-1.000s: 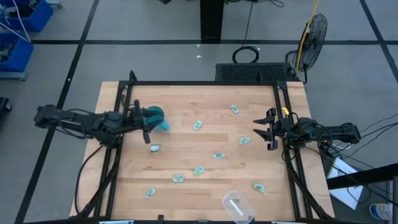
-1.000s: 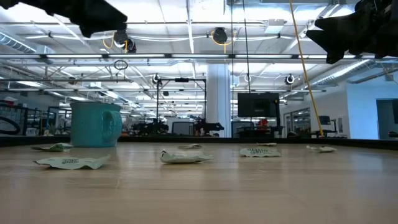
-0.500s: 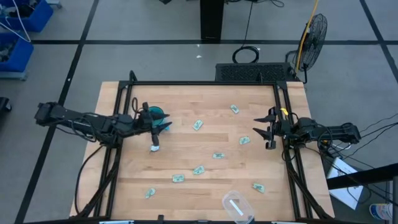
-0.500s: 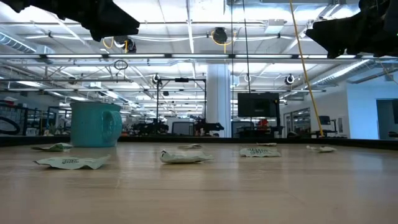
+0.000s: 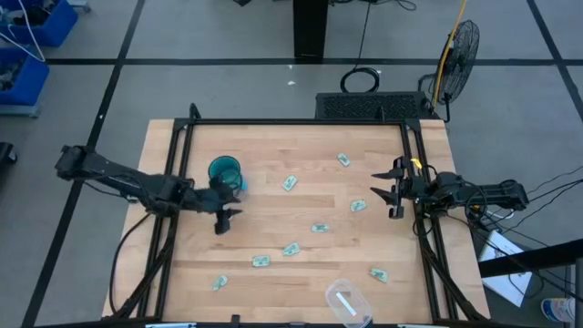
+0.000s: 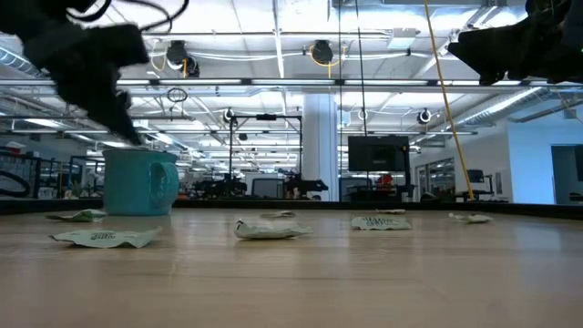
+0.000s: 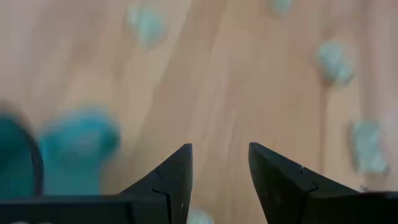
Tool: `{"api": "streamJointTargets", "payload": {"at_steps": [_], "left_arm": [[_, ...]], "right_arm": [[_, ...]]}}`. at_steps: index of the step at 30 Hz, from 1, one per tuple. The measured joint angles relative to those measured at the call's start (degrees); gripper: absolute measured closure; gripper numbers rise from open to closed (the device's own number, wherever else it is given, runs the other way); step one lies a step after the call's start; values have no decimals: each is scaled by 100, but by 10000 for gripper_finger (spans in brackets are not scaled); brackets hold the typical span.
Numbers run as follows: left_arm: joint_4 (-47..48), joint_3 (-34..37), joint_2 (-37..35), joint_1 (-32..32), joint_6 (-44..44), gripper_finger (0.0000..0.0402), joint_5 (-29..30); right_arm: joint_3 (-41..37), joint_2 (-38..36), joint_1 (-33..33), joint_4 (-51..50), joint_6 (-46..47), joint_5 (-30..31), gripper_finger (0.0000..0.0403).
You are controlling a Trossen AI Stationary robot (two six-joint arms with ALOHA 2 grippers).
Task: Pick and place Stevia / Truvia into bins
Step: Put the green stevia packet into the transparent container
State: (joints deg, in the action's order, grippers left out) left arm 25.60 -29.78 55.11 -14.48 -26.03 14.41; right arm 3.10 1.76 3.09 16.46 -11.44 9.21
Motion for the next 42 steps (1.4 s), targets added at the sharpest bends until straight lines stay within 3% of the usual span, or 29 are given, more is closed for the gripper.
{"api": "streamJointTargets", "payload": {"at_steps": [7,19,29,42], "left_arm": [[1010,0,681,-473,-1556,238,7],[661,2,2020,-701,-1906,238,265],[471,-11,2247,-703,-1875,242,525],[69,16,2248,-701,-1867,391,561]], "right_arm": [[-1,0,0,-1,-188,2,232],[1,0,0,27,-407,9,232],[1,0,0,99,-431,17,232],[0,0,-1,252,-432,18,232]]}}
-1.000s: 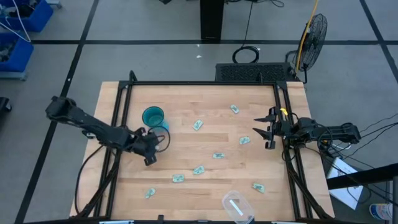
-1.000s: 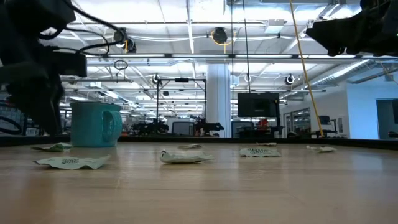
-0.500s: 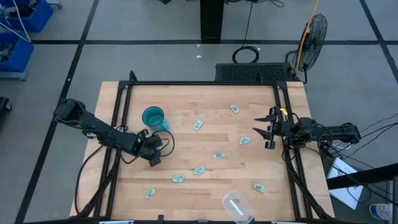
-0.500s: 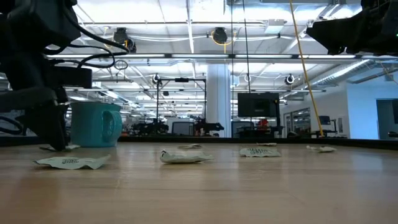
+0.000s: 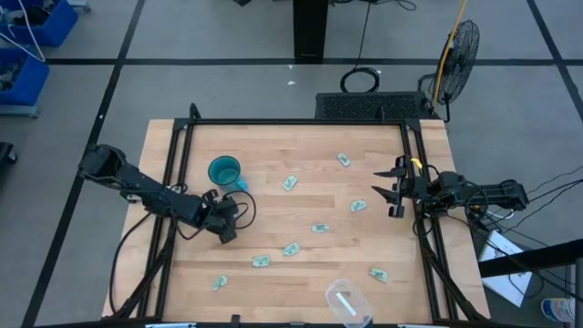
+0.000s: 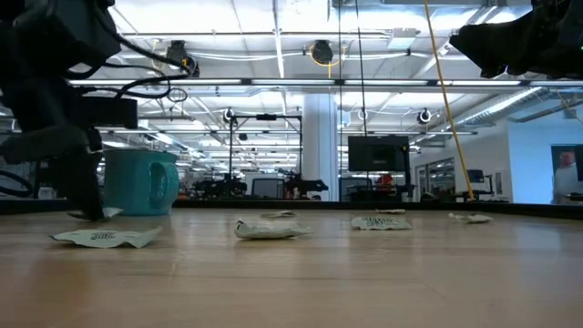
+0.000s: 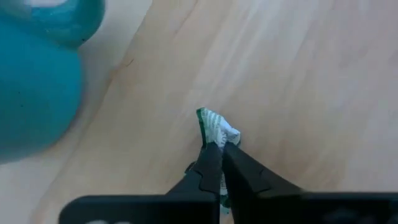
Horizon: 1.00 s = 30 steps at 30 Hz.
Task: Pick and place Stevia / Truvia into bins
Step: Put the green stevia packet into the transparent container
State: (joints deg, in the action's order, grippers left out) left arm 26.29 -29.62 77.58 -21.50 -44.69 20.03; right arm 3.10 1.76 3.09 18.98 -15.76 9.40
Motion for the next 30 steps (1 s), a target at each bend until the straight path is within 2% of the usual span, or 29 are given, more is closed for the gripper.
{"api": "streamJointTargets", "payload": {"at_steps": [3,6,10,12,15,20,26,30], "left_arm": [[-852,4,-29,24,188,387,57],[-2168,4,-29,110,692,383,58],[-4023,-31,-28,292,1771,394,-186],[-4388,-266,62,409,2166,395,-377],[-4277,-931,445,514,2804,387,-579],[-4038,-2468,1780,626,3908,381,-1355],[-3444,-4248,3326,660,4517,389,-2771],[-3136,-5169,4069,443,4905,378,-3211]], "right_arm": [[0,0,-1,4,-12,1,232],[-1,-2,1,6,-16,118,232],[-1,2,1,54,-6,732,232],[-1,7,1,66,-1,1043,232],[-1,20,-1,65,138,1178,232],[-1,63,-1,325,355,1155,232],[-1,98,-1,447,447,1155,232],[-1,101,-1,489,443,1155,232]]}}
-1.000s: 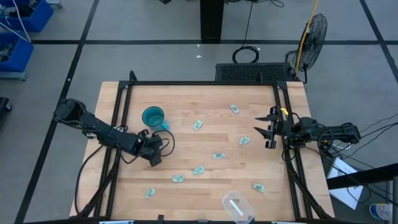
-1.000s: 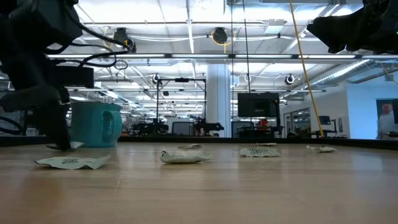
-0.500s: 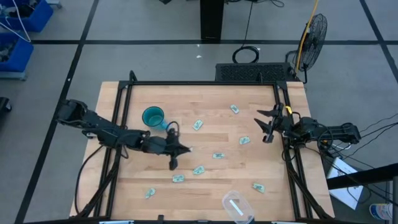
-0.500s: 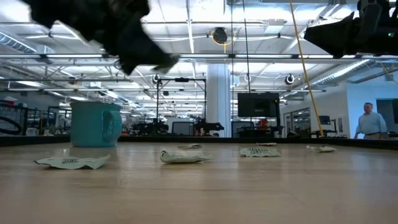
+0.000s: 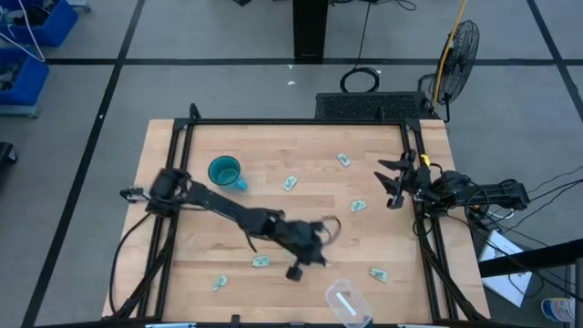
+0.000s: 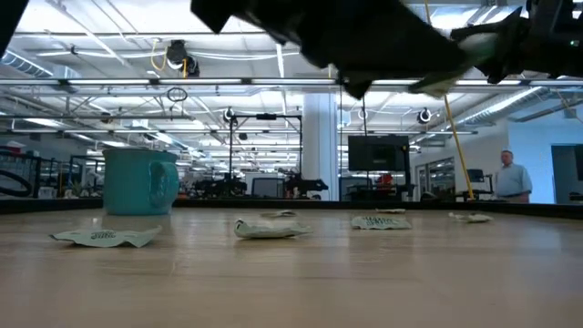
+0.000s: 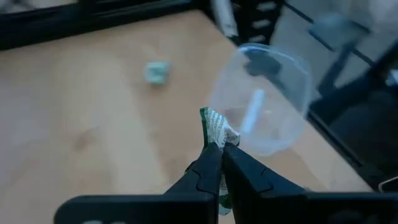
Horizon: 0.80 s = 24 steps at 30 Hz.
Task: Pick and place Stevia / Truvia into bins
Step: Put the green stevia packet into the transparent container
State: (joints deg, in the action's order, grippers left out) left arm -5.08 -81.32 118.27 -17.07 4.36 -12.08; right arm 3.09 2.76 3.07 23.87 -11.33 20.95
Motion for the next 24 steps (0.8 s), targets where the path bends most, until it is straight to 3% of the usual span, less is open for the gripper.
{"api": "streamJointTargets", "payload": {"at_steps": [7,13,24], "left_arm": [[54,-920,663,-347,271,382,16],[-359,-1378,1168,-395,-7,376,438],[-396,-1530,1322,-283,-127,303,140]], "right_arm": [[0,0,0,-6,498,0,232],[0,0,0,26,717,0,232],[0,0,0,126,431,0,232]]}}
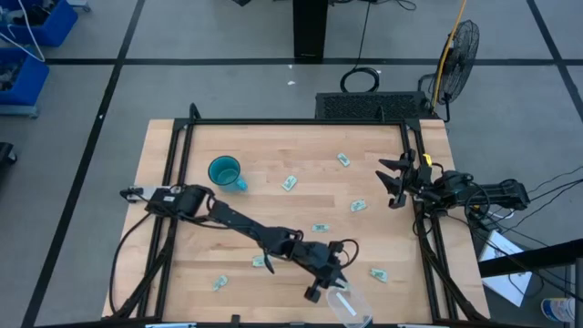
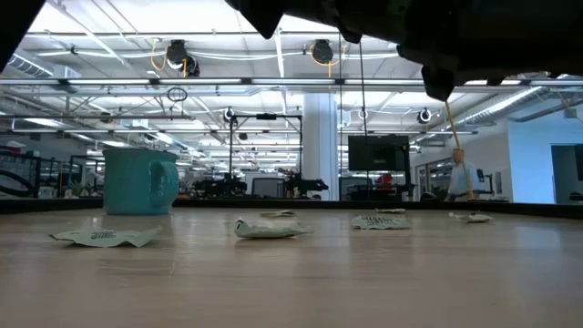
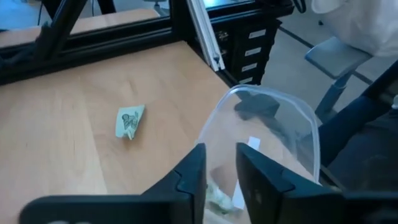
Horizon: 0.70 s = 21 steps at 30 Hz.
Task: Pick and place Stevia / Truvia into bins
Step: Put the green stevia packet into the transparent container
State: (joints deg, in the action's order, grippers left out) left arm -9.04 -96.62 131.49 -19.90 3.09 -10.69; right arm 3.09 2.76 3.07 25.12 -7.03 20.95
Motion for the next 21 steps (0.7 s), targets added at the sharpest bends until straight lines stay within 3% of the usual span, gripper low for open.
{"api": "streamJointTargets", "payload": {"at_steps": [9,13,21], "left_arm": [[495,9,-369,11,373,269,196],[1571,2,-963,101,647,268,918],[4061,4,-2439,290,774,268,2621]], "right_arm": [[0,1,2,-75,189,-78,232],[0,160,5,-312,182,-328,232],[156,1251,2,-737,477,-52,232]]}}
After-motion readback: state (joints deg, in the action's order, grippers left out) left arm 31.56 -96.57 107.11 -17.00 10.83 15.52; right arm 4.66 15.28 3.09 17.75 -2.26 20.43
